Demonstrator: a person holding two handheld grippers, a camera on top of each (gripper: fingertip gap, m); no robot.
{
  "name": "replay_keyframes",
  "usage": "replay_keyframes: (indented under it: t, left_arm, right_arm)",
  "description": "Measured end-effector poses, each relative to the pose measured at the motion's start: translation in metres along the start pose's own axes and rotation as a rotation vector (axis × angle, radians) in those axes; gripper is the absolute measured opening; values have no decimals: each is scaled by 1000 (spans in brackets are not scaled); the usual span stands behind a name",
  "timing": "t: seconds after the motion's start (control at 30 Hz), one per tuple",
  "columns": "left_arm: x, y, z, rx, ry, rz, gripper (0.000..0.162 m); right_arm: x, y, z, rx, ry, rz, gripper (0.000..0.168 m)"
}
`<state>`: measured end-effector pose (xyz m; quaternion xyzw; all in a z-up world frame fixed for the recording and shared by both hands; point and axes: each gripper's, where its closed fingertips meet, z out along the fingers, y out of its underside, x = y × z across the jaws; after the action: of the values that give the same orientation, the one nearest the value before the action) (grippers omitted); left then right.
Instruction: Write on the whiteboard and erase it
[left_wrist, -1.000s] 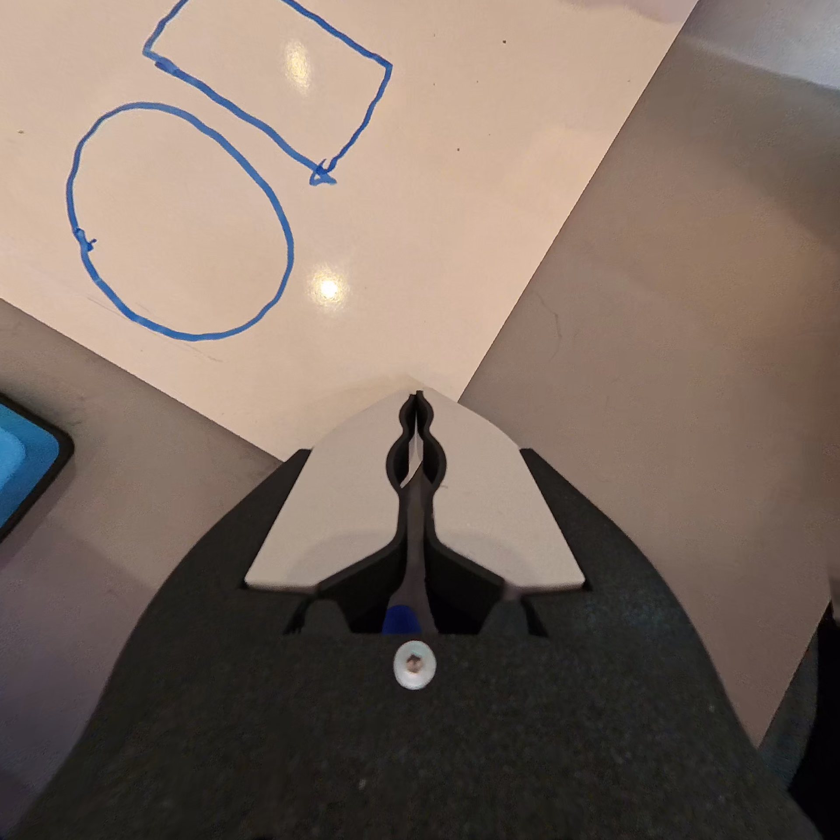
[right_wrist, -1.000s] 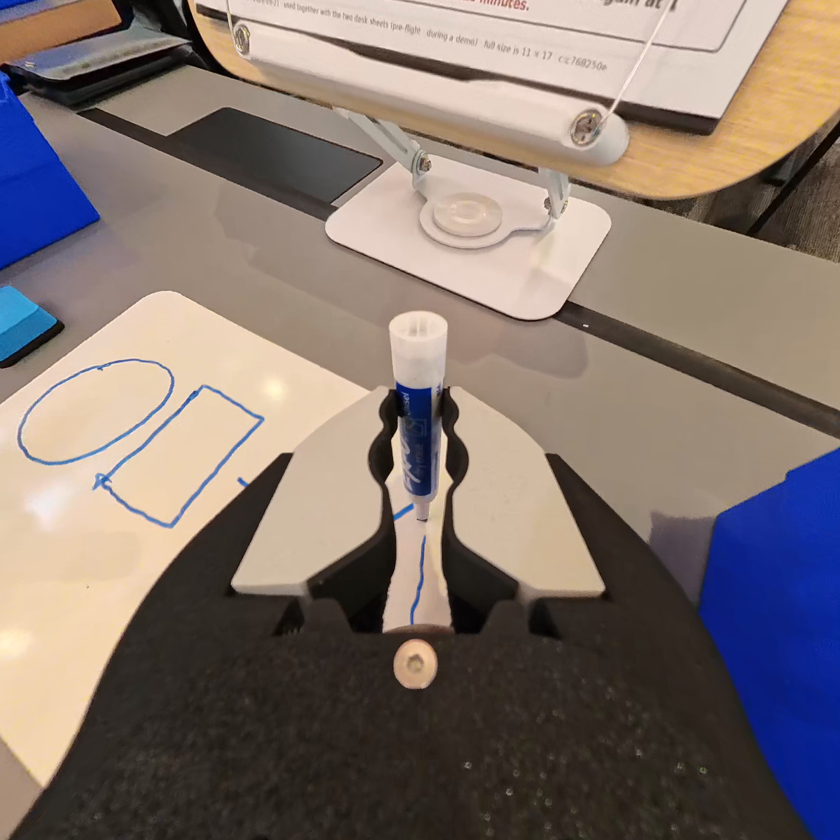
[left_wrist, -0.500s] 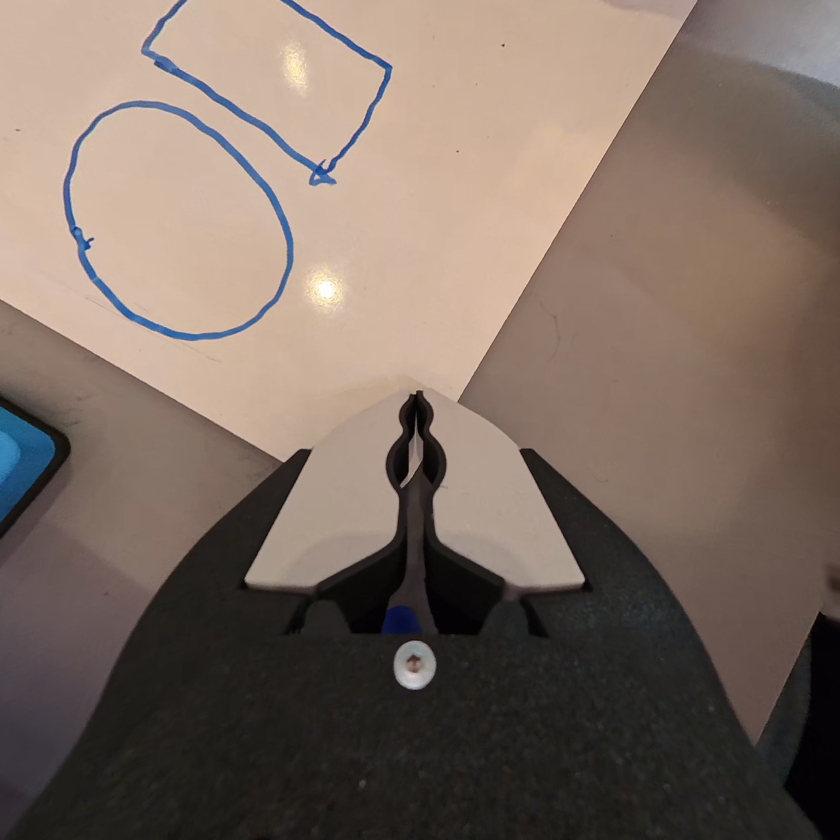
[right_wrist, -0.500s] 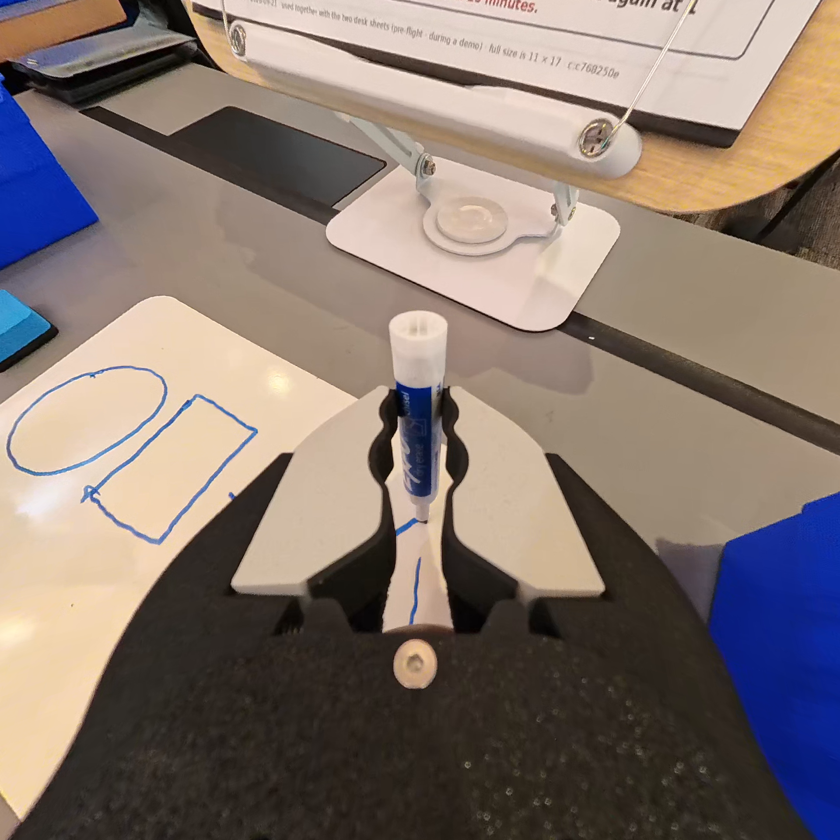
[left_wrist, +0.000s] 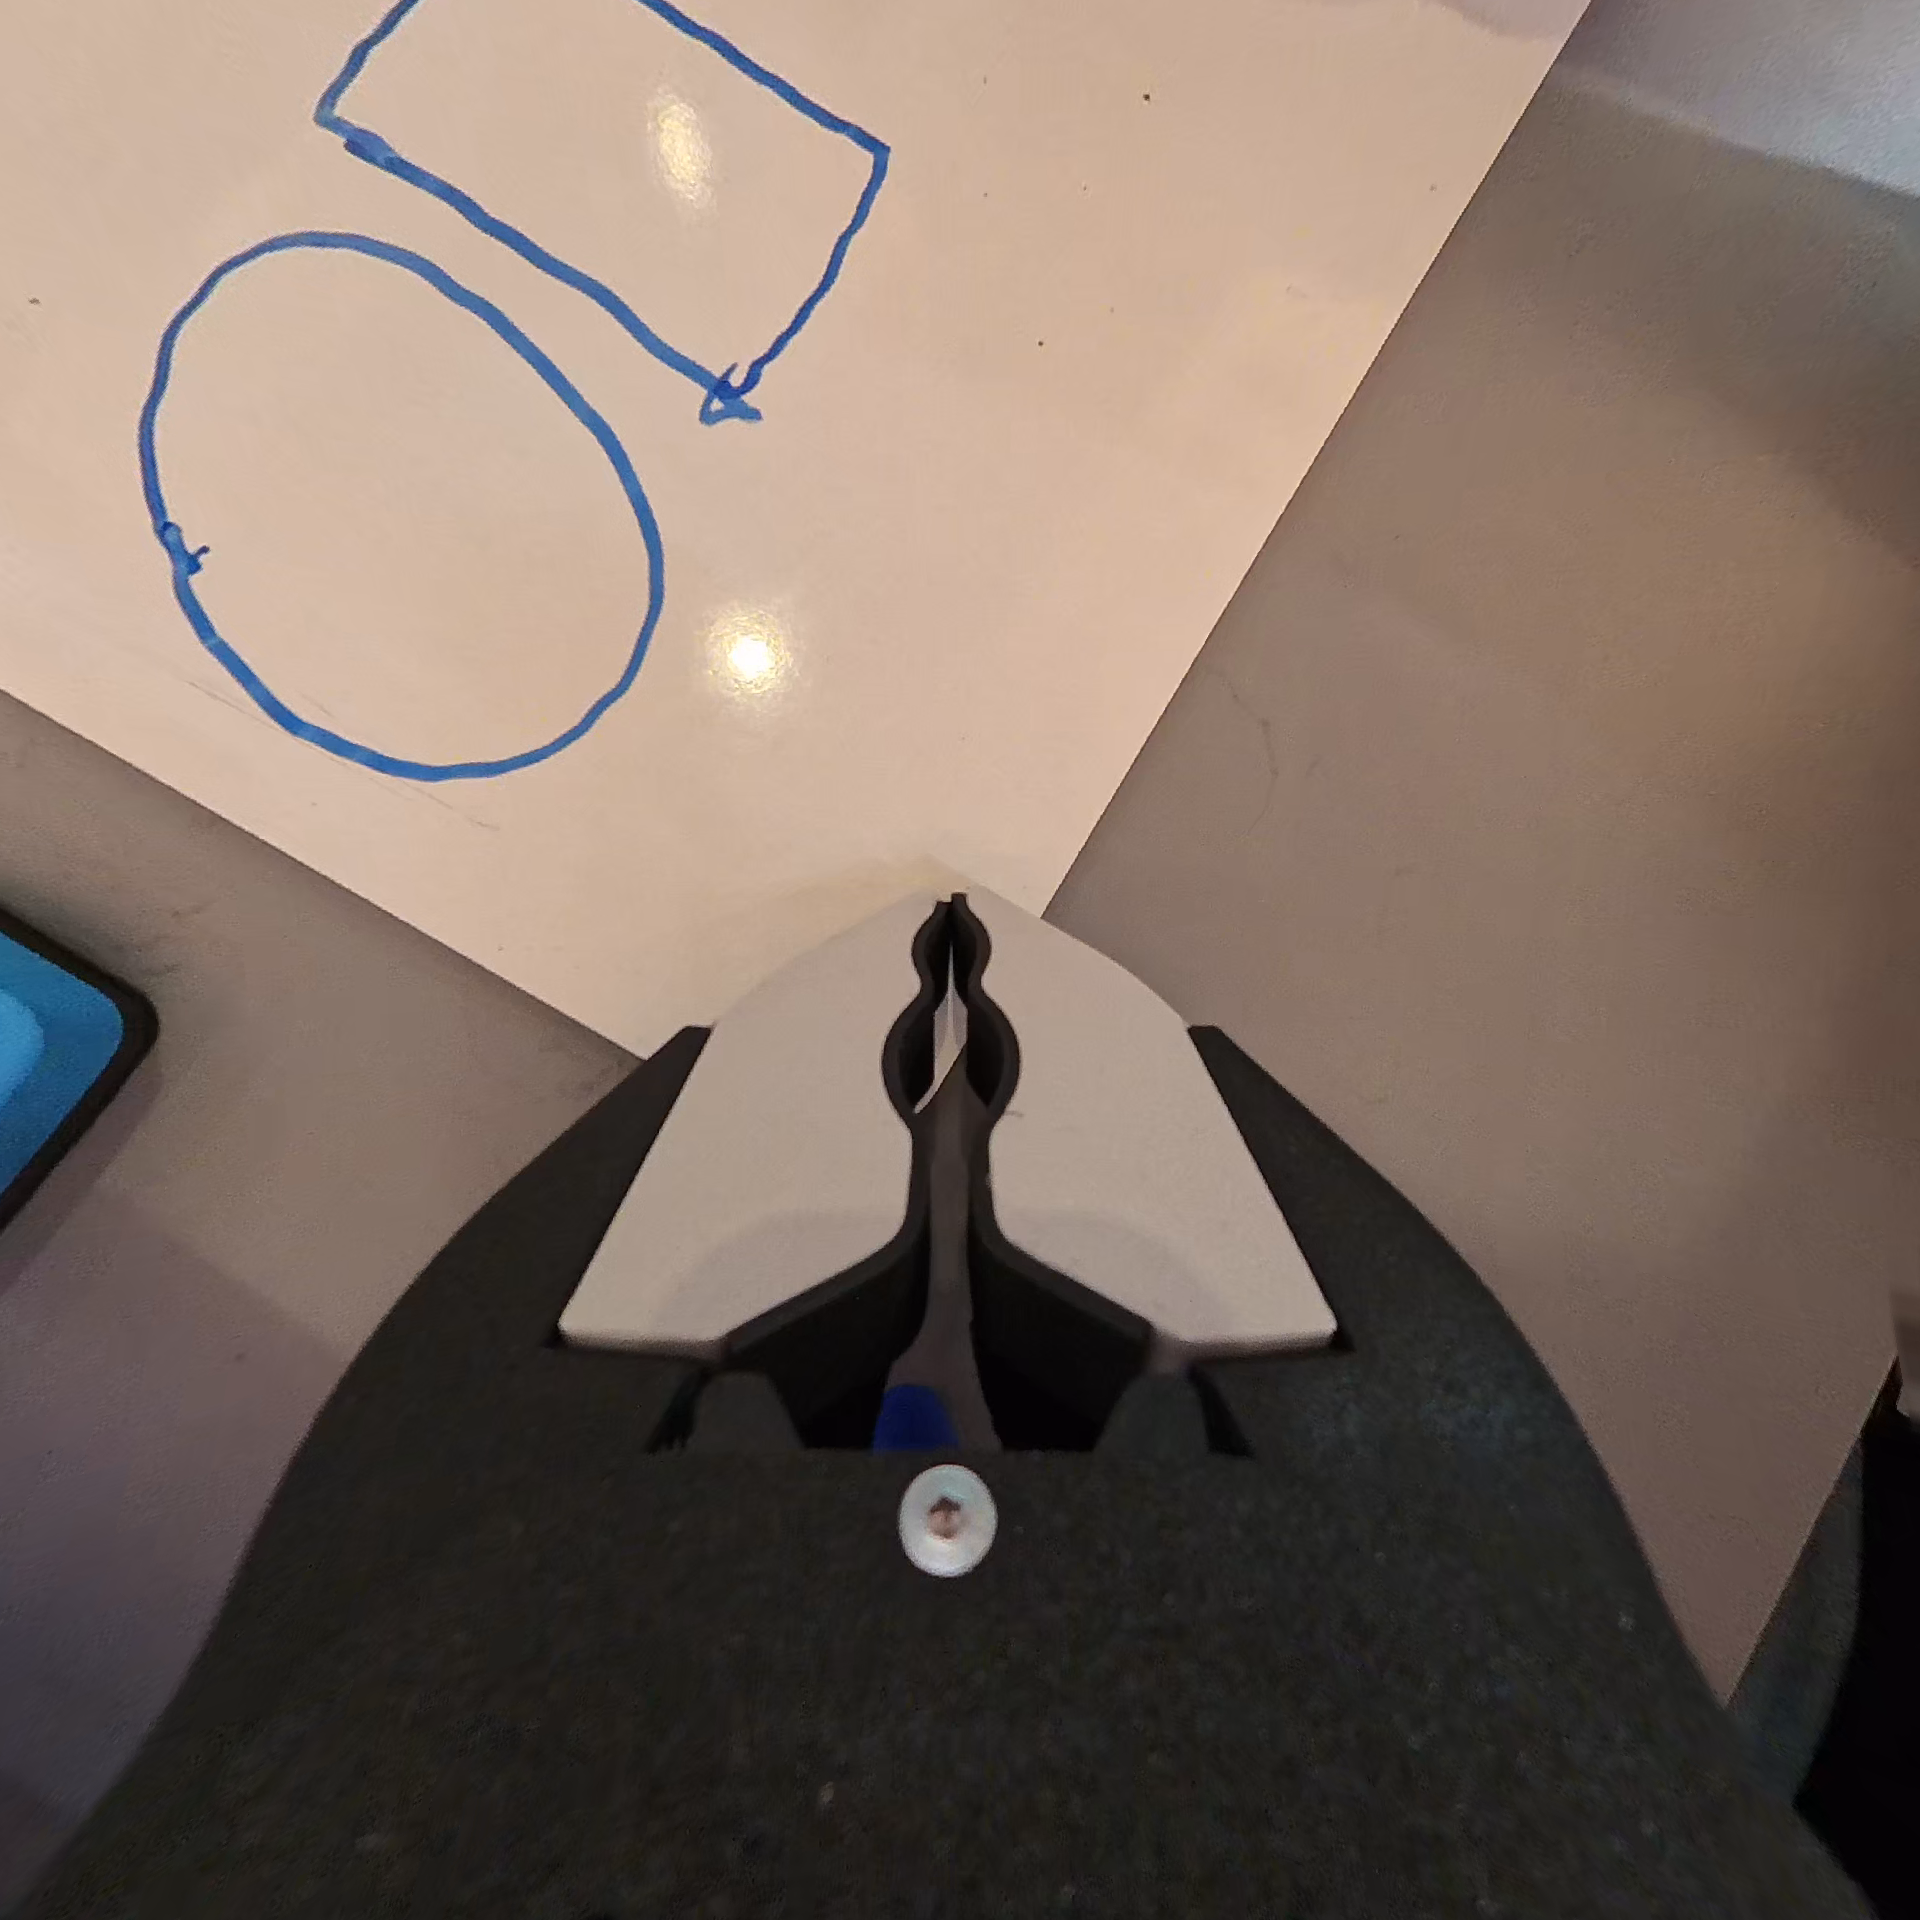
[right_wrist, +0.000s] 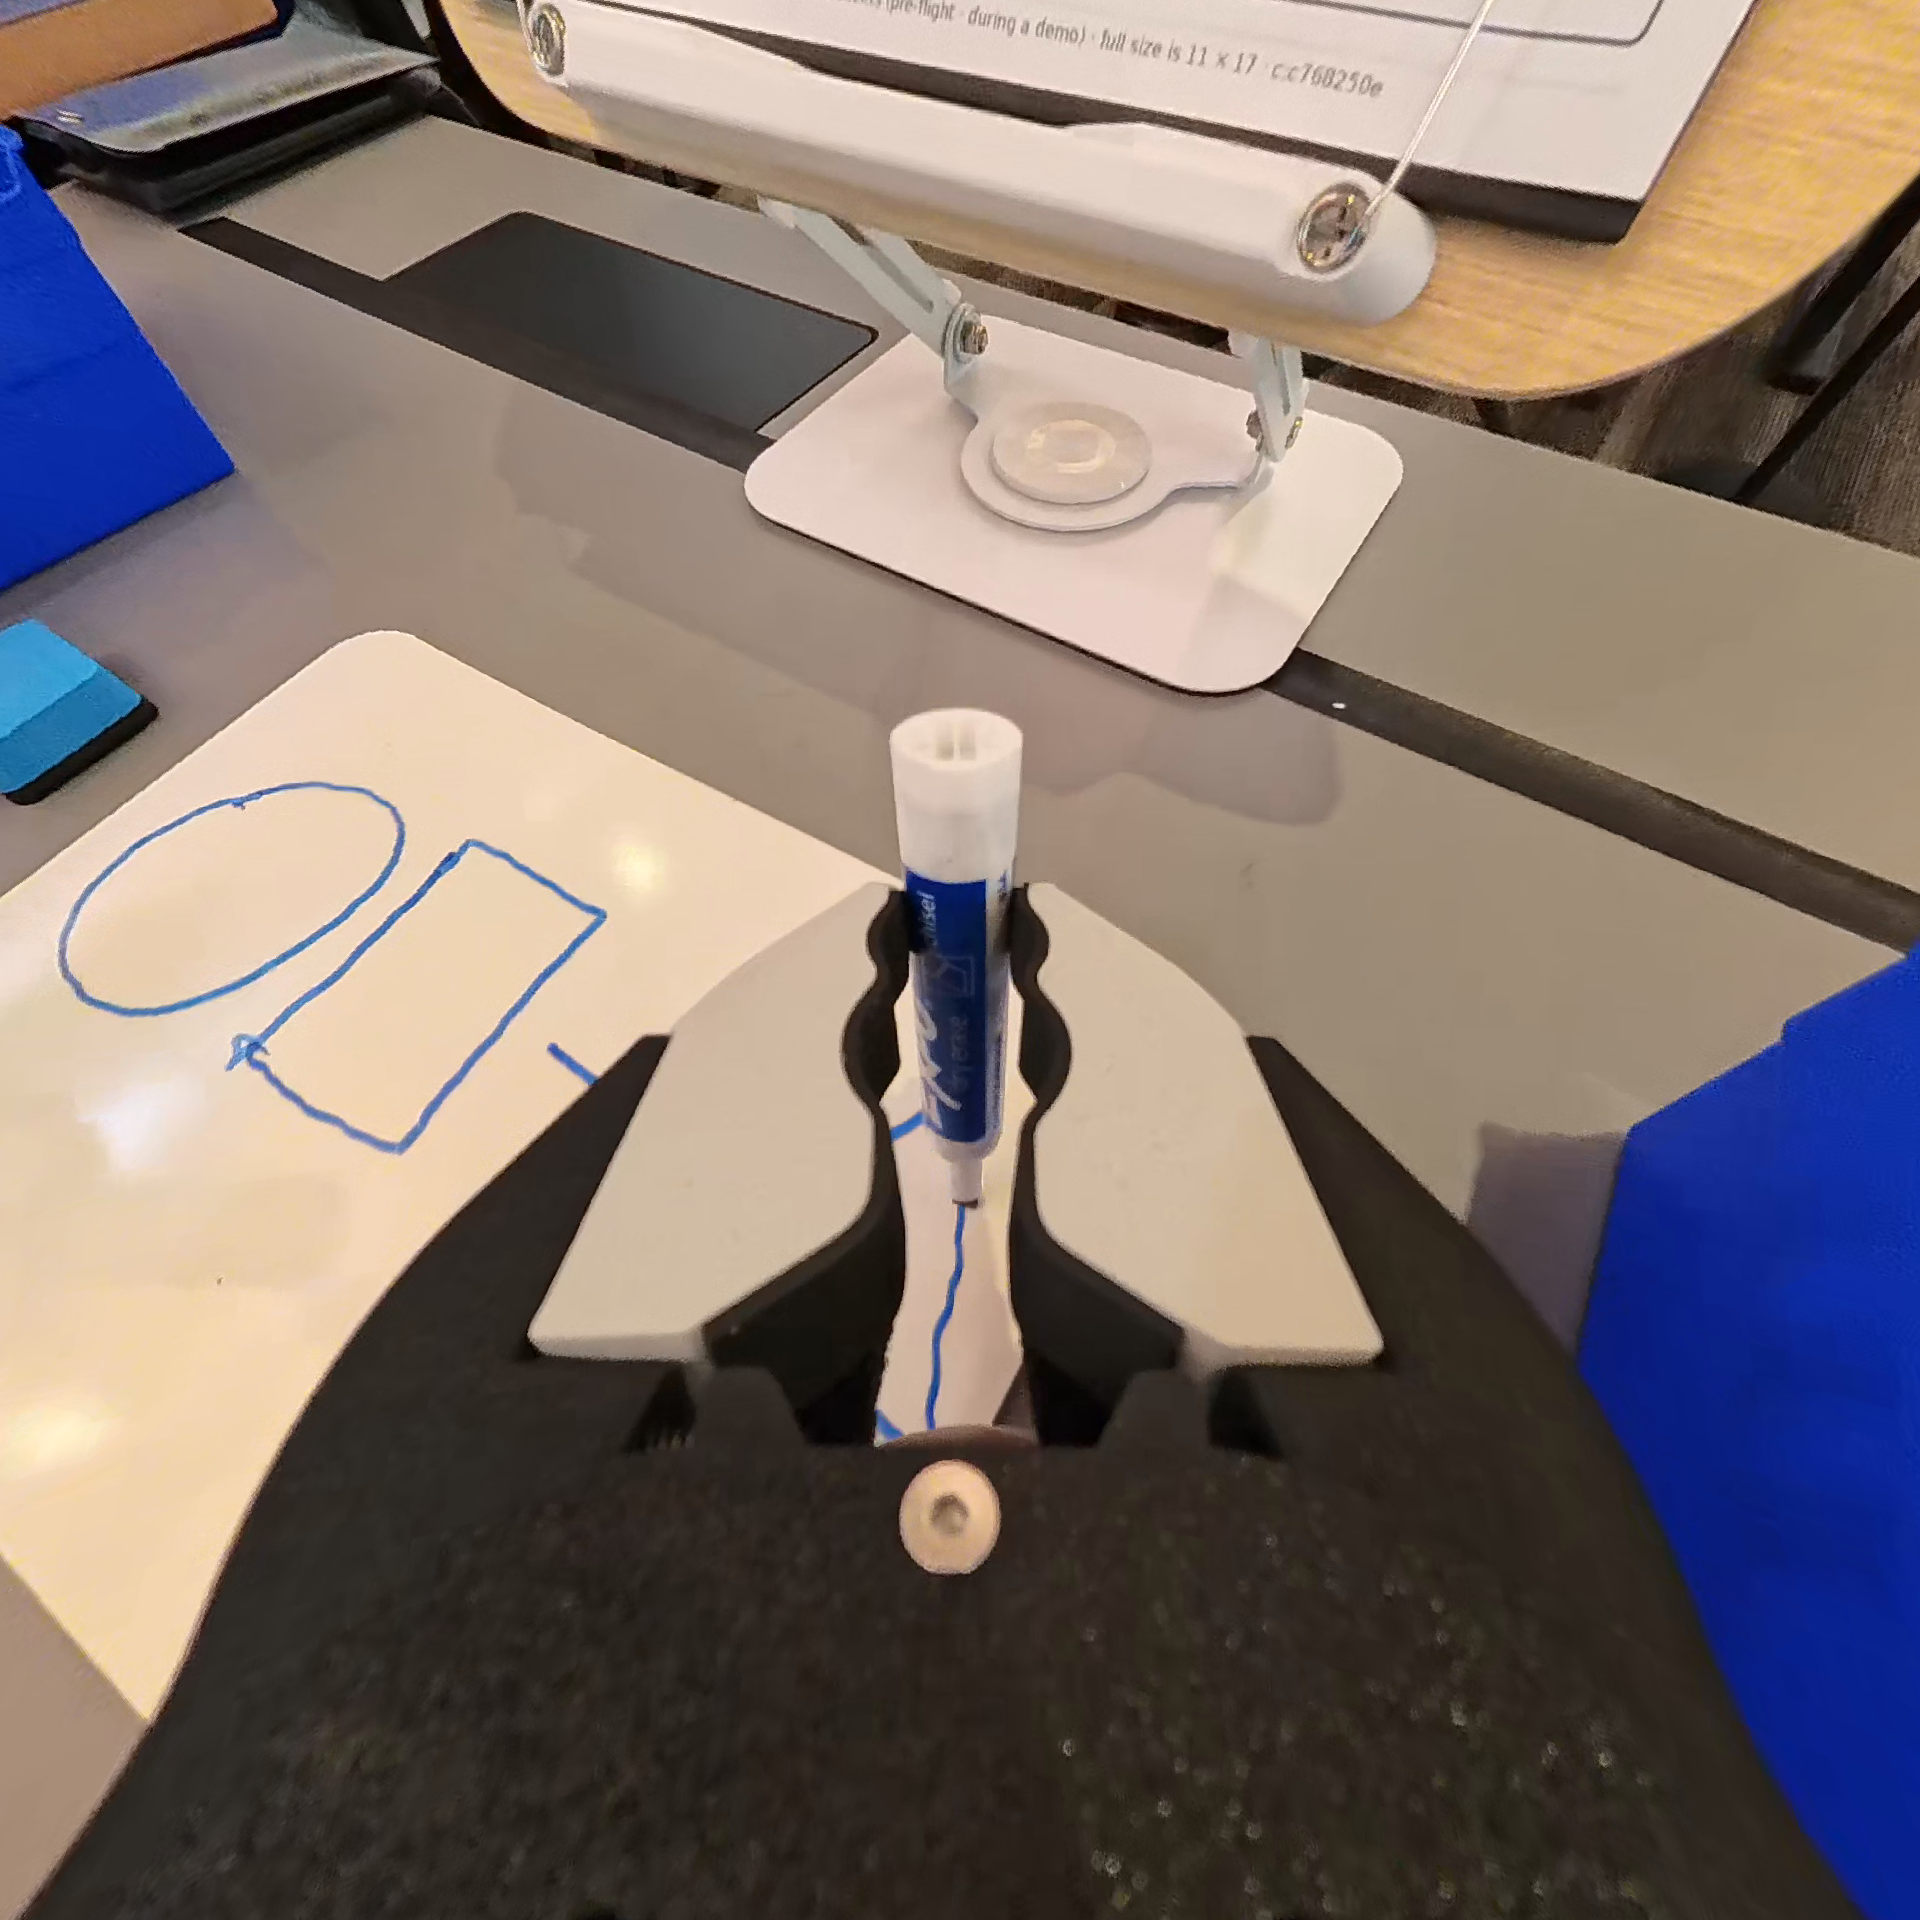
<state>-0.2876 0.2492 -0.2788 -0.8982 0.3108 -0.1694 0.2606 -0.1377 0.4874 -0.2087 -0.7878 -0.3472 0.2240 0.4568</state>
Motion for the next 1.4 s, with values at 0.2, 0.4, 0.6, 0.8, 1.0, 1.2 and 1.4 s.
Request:
replay_keyframes:
  t: [0.2, 0.4, 0.6, 0.8, 1.0, 1.2, 1.4]
  left_arm:
    - [0, 0, 0, -2, -4, 1, 0]
    - [0, 0, 0, 1, -1, -3, 0]
    - [0, 1, 0, -9, -13, 8, 0]
    - [1, 1, -1, -8, -12, 7, 0]
    - [1, 1, -1, -9, -14, 8, 0]
    - [1, 1, -1, -11, -15, 11, 0]
    - [1, 0, 0, -12, -19, 11, 0]
  right_arm:
    - [-1, 7, -11, -5, 8, 7, 18]
    - [-2, 15, -24, -8, 22, 12, 18]
    - [-3, 22, -35, -16, 28, 19, 18]
    - [-4, 27, -43, -19, 33, 29, 18]
    - [-39, -19, -97, 152, -43, 21, 18]
    - [-82, -29, -167, 382, -69, 53, 18]
    - [-97, -20, -191, 518, -29, -7, 18]
